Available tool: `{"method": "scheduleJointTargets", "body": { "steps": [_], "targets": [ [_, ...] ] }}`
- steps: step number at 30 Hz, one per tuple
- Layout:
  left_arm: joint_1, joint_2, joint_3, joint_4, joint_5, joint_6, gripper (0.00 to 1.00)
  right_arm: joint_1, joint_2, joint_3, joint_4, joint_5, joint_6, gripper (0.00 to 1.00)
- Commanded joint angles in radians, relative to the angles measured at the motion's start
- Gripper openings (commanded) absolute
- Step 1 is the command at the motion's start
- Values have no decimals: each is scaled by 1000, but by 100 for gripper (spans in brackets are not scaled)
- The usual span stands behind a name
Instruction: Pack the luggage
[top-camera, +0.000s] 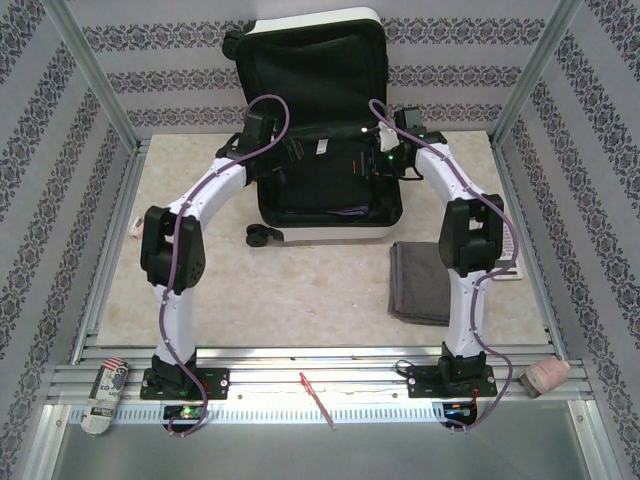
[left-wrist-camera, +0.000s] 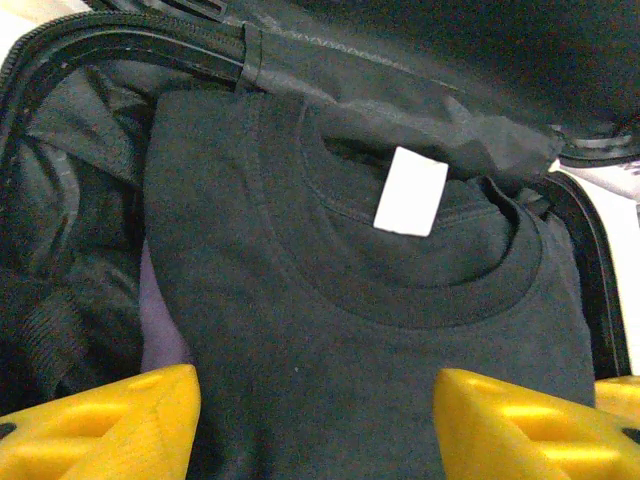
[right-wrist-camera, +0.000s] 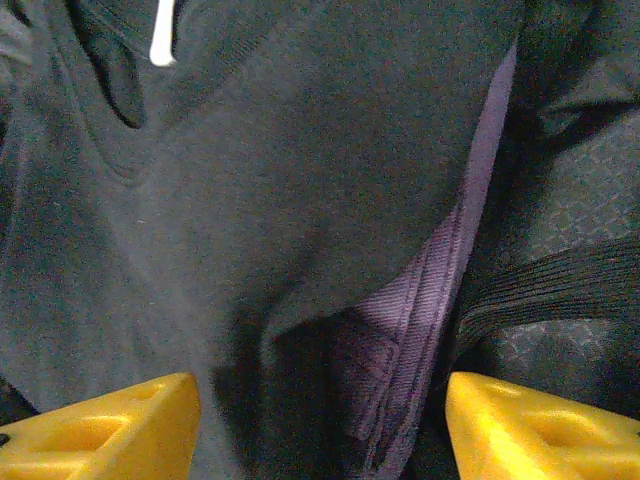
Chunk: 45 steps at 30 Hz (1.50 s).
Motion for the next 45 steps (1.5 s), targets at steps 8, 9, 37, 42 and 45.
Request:
{"method": "scheduleJointTargets", "body": {
  "steps": [8,9,37,42,45],
  "targets": [
    [-66,-123,-178,150,-34,28,64,85,-87,-70,199,-168,95,63],
    [-80,-131,-214,183,-52,25,65,97,-74,-75,227,-169,111,63],
    [-217,-348,-524,300,-213,11,69,0,-66,-350,605,-280,331,63],
    [-216,-385,-492,233,-208,91,69,-6,-219,-460,612,-252,284,64],
    [-216,-397,-466,195,-204,156,71,-16,-298,-531,618,-215,265,64]
  ]
}}
